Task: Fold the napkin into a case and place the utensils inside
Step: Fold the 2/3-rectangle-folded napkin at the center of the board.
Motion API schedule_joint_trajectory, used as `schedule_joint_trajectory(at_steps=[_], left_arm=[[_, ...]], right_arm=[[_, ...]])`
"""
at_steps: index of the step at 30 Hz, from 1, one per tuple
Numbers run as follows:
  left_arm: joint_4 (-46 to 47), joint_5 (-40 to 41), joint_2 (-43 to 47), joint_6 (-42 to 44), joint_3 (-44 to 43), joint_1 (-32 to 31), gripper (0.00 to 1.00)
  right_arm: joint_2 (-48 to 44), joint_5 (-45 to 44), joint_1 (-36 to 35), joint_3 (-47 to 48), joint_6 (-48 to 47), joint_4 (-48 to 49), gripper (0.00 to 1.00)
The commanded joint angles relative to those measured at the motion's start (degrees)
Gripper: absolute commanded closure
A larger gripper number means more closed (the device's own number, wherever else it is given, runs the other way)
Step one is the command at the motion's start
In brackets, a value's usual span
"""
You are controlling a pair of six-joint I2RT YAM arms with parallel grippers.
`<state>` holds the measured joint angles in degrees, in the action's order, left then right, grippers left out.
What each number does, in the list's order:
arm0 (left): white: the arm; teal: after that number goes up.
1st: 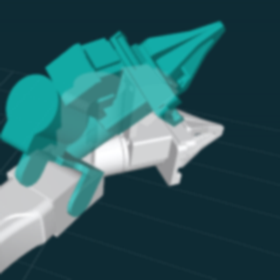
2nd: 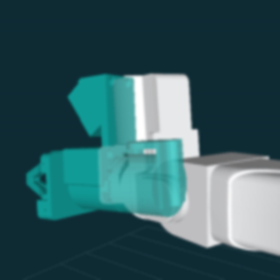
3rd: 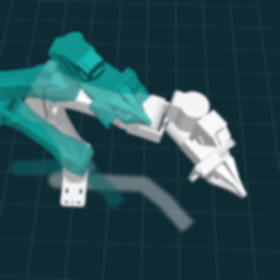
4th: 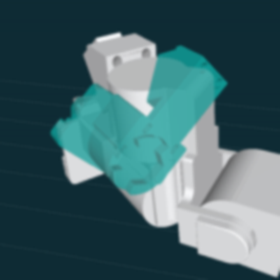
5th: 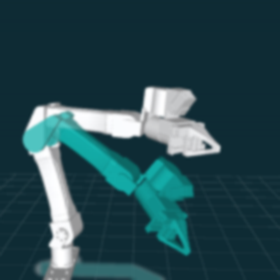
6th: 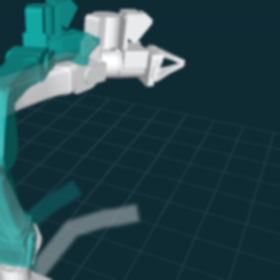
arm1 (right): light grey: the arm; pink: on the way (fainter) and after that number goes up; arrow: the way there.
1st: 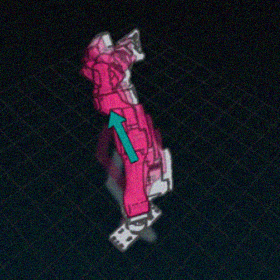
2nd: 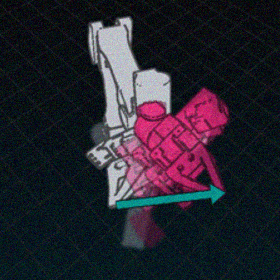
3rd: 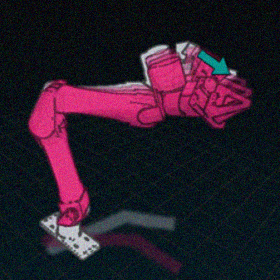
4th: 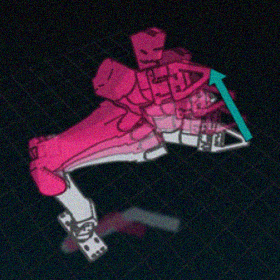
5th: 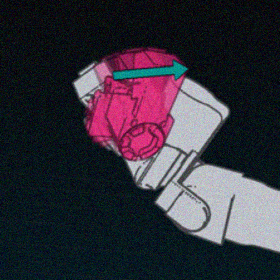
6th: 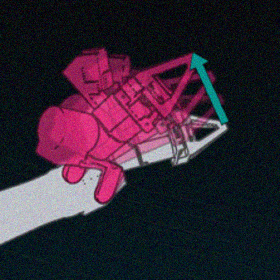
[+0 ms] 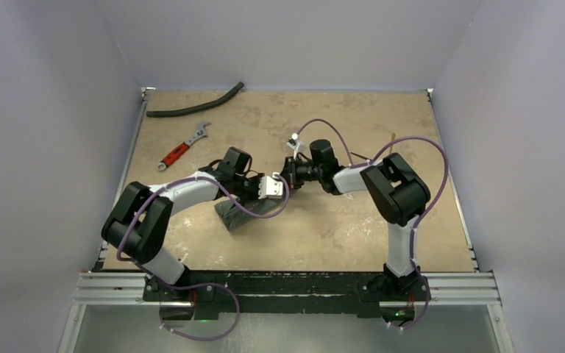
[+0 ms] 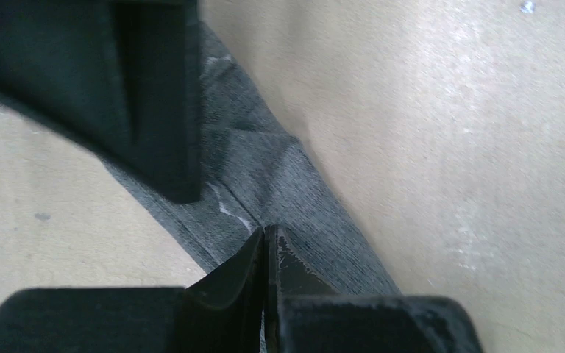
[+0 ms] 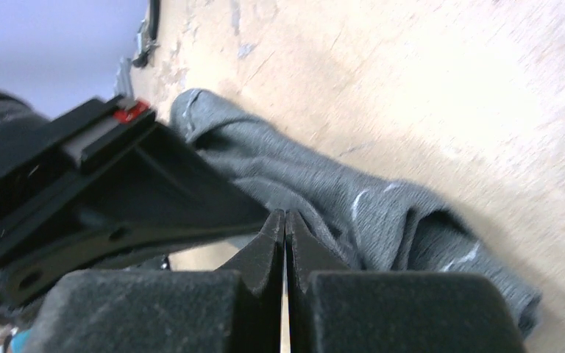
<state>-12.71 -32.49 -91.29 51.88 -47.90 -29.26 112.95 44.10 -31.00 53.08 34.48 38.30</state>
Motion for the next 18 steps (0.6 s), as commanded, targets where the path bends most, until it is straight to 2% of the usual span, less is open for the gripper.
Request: schedule_joint_trajectory(at_steps=[1, 5, 10, 14, 18], left_arm=[[-7.9, -4.1, 2.4, 3.8, -3.5, 0.4, 1.0], [-21.7, -6.6, 3.6, 10.5, -6.3, 0.3, 1.0], [-31.1, -7.3, 5.8, 16.0, -7.5, 0.2, 1.0], [-32.2, -5.0, 7.8, 17.2, -5.0, -1.2, 0.99], [-26.5, 1.0, 9.6, 13.3, -1.5, -1.2, 1.0]], right_arm=[[1.9, -2.8, 0.5, 6.1, -4.2, -5.1, 1.0], [1.9, -7.5, 0.7, 6.5, -5.9, -8.4, 1.0], [1.8, -11.8, 0.7, 7.0, -7.7, -10.9, 1.0], [2.5, -13.1, 0.7, 7.6, -7.6, -11.8, 1.0], [1.9, -14.2, 0.6, 7.2, -7.8, -12.1, 1.0]])
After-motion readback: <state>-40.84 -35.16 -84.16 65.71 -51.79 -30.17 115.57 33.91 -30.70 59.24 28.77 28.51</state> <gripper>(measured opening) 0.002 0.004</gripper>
